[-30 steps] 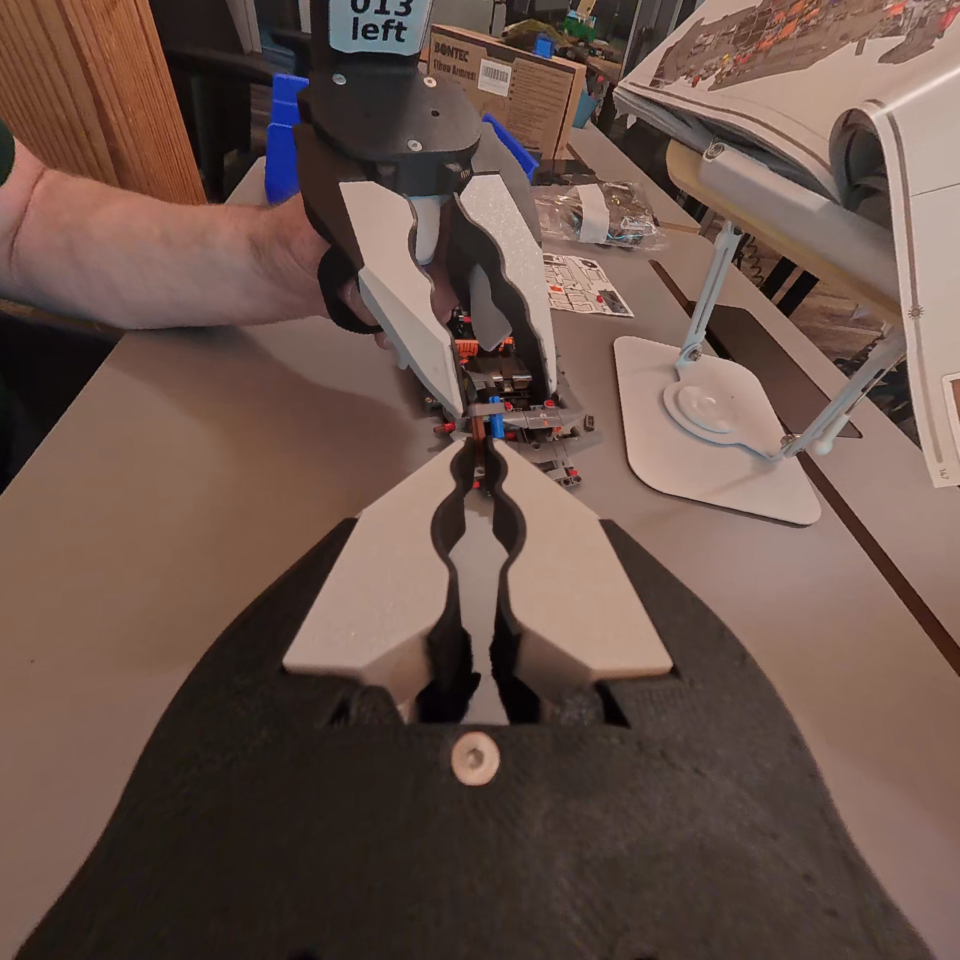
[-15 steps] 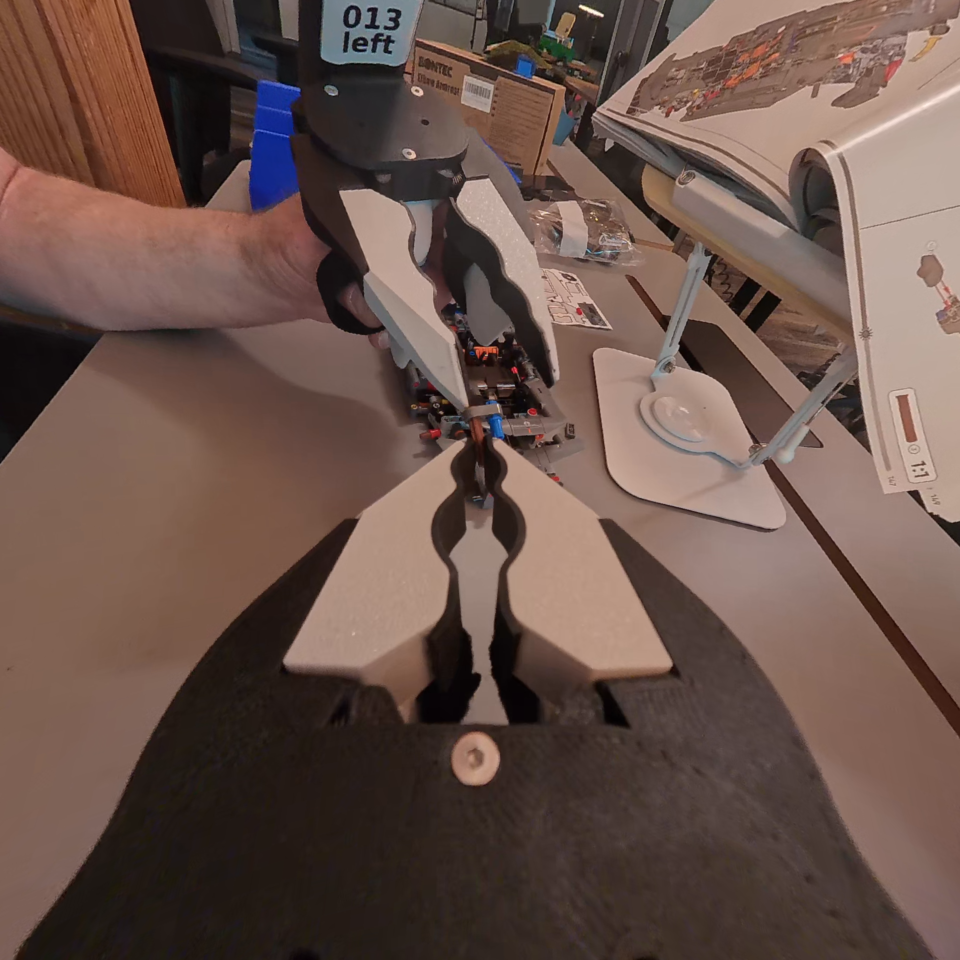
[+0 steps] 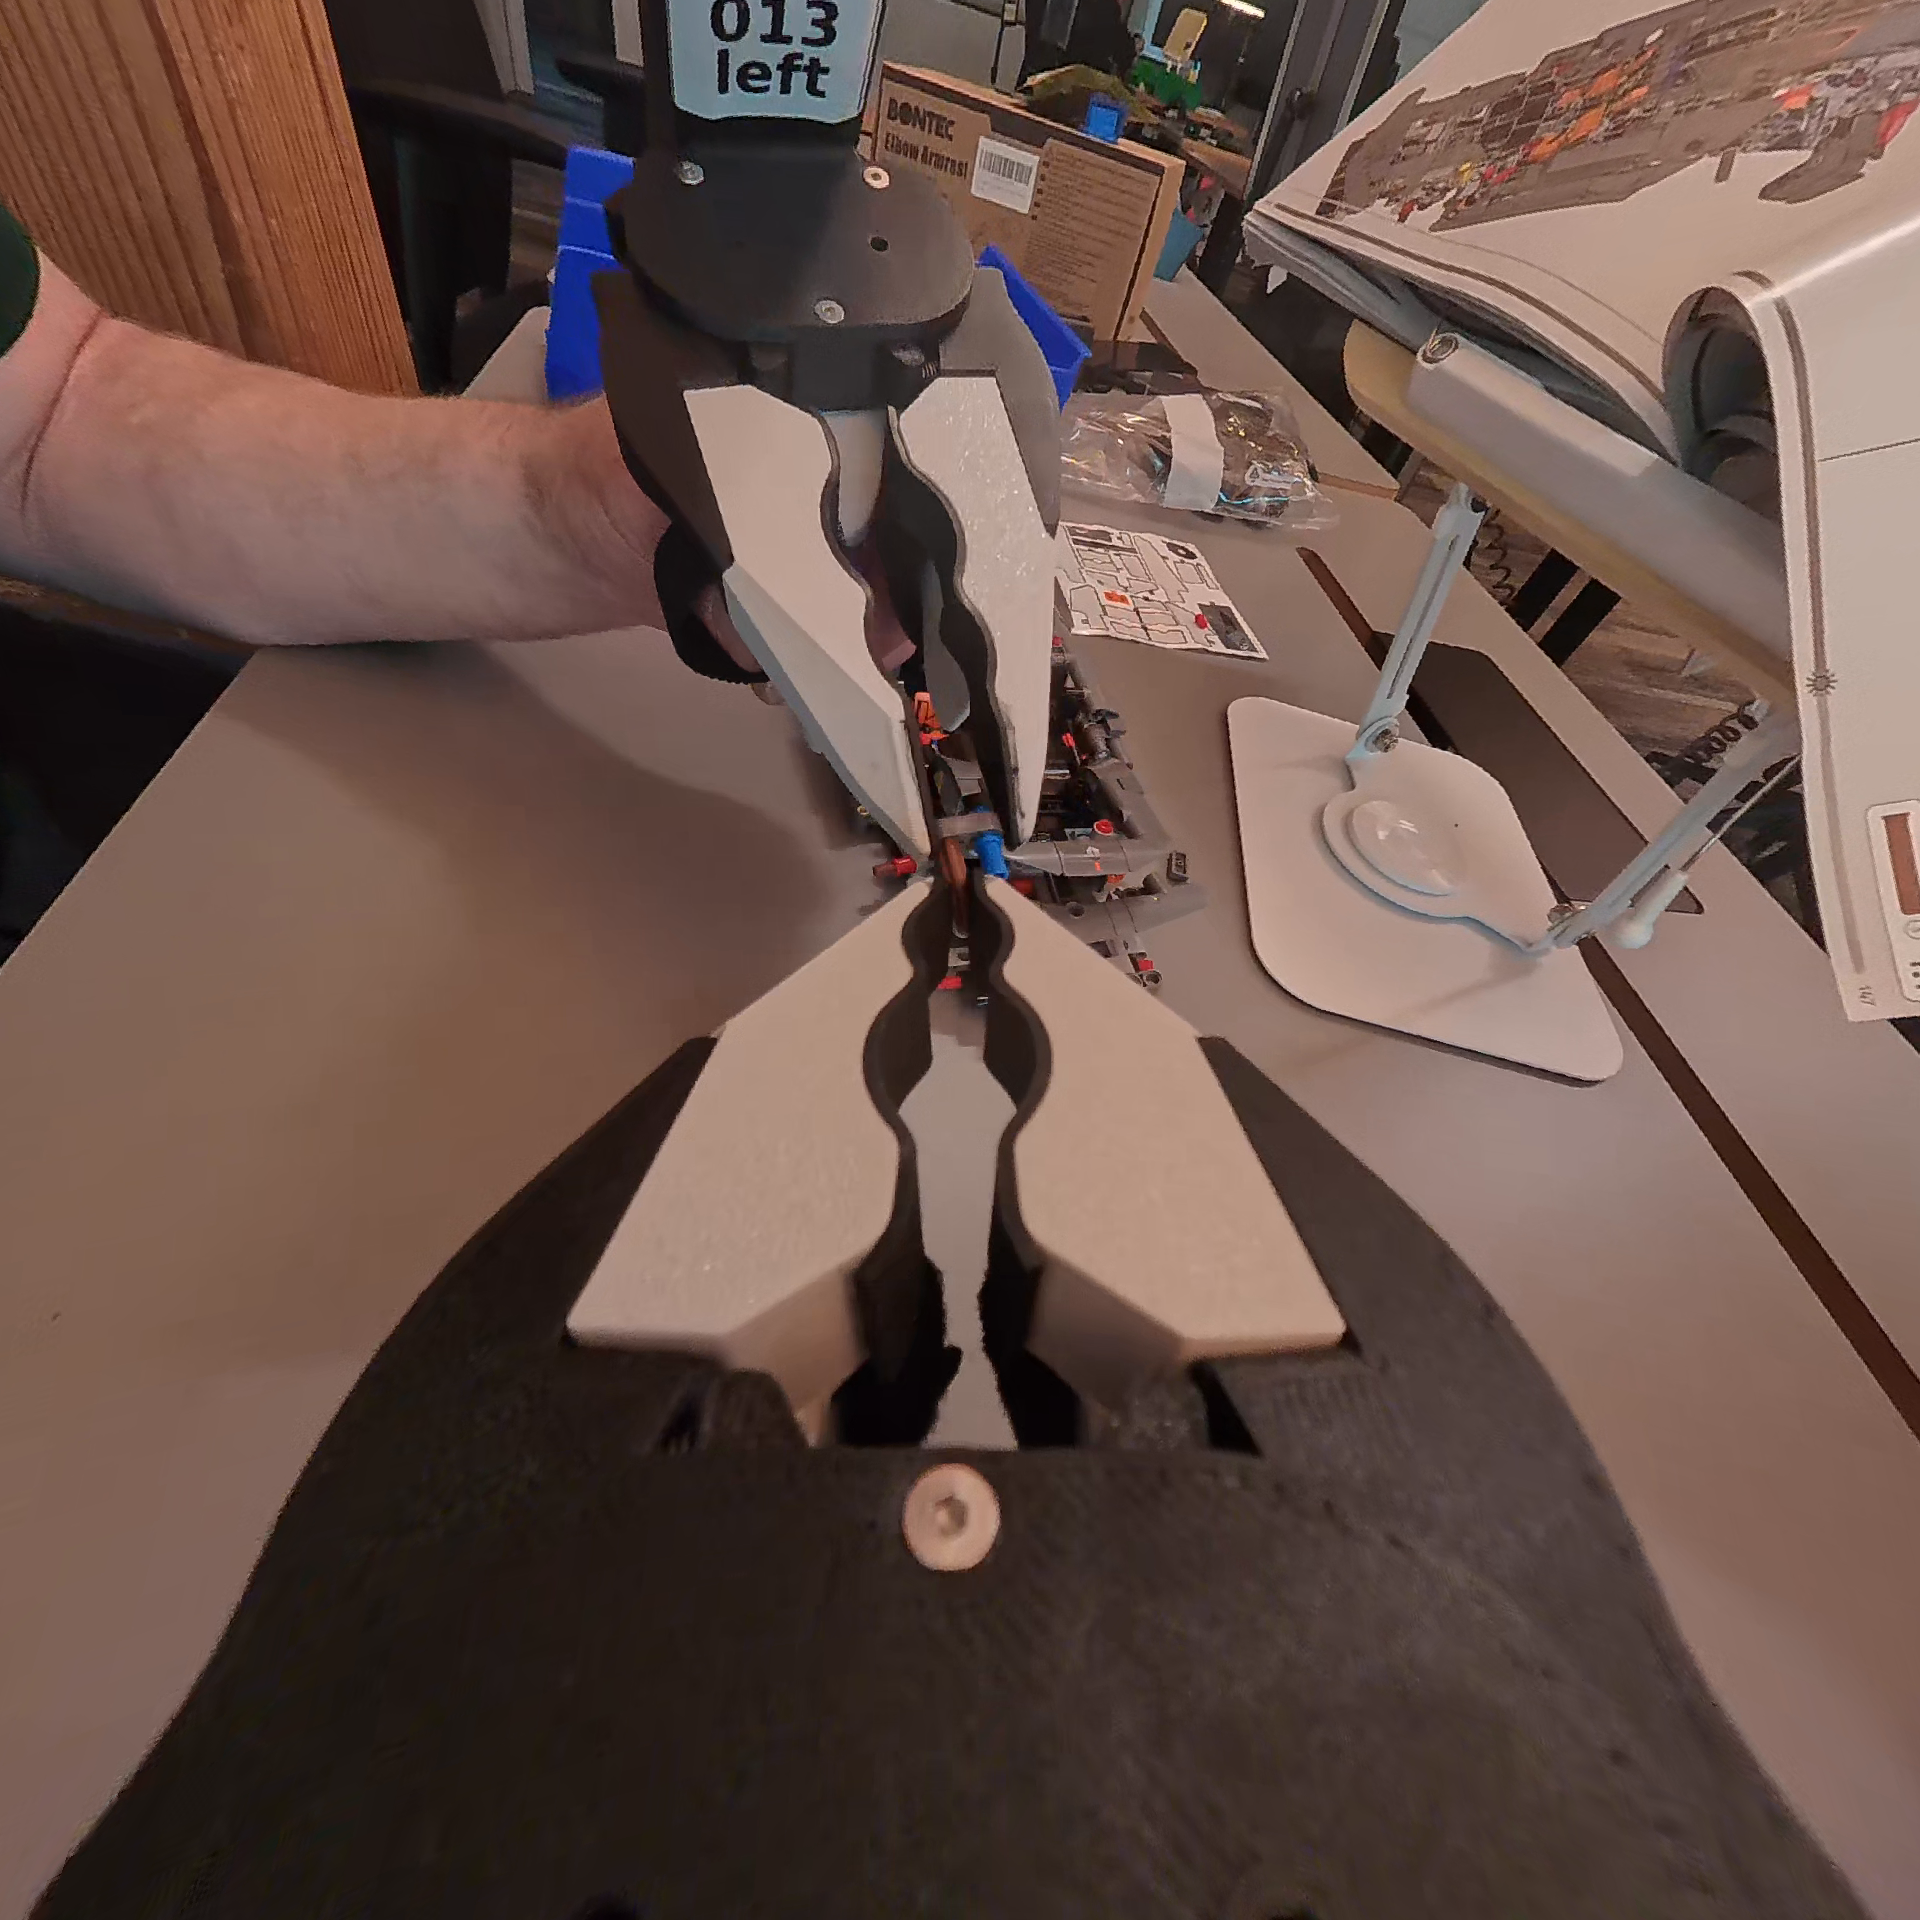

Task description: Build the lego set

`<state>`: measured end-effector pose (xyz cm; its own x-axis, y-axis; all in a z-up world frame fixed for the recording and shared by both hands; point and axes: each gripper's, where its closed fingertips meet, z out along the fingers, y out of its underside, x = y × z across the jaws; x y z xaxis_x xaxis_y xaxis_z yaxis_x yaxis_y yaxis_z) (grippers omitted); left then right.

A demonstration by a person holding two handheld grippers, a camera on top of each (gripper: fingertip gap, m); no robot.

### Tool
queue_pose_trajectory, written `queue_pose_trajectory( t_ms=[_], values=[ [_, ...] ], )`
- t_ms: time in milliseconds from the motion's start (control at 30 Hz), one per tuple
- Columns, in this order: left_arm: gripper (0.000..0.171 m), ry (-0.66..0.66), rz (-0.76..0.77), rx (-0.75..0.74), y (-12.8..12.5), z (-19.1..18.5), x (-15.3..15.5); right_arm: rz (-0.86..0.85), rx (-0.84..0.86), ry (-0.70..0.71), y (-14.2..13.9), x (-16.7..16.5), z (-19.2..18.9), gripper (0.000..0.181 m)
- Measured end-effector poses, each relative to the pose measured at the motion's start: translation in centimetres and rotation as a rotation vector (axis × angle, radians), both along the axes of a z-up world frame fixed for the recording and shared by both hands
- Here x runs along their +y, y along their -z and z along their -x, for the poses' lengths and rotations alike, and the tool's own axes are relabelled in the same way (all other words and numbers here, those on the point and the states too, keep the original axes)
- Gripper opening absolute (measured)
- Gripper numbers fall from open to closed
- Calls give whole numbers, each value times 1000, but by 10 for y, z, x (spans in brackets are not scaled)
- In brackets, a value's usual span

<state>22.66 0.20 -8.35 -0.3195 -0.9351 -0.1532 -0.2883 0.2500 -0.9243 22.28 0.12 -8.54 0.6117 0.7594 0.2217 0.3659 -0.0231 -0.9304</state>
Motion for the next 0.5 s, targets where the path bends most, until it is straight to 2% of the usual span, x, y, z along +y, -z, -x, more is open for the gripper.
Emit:
queue_pose_trajectory(
  t_ms=[133, 233, 300, 400, 500],
  values=[
    [13, -13, 0, -8, -2, 1, 3, -5, 23, 7, -2, 2, 0, 1],
    [13, -57, -4, -4, -4, 2, 14, 37, 6, 50, 3, 6, -7, 14],
    [13, -90, 12, -17, -8, 5, 23, 134, -51, 50, 19, 3, -11, 16],
    [12, -118, 28, -28, -13, 8, 32, 428, -73, -107, 52, -25, 6, 33],
    [13, -128, 28, -33, -16, 10, 34, 570, -198, -109, 82, -35, 12, 35]
  ],
)
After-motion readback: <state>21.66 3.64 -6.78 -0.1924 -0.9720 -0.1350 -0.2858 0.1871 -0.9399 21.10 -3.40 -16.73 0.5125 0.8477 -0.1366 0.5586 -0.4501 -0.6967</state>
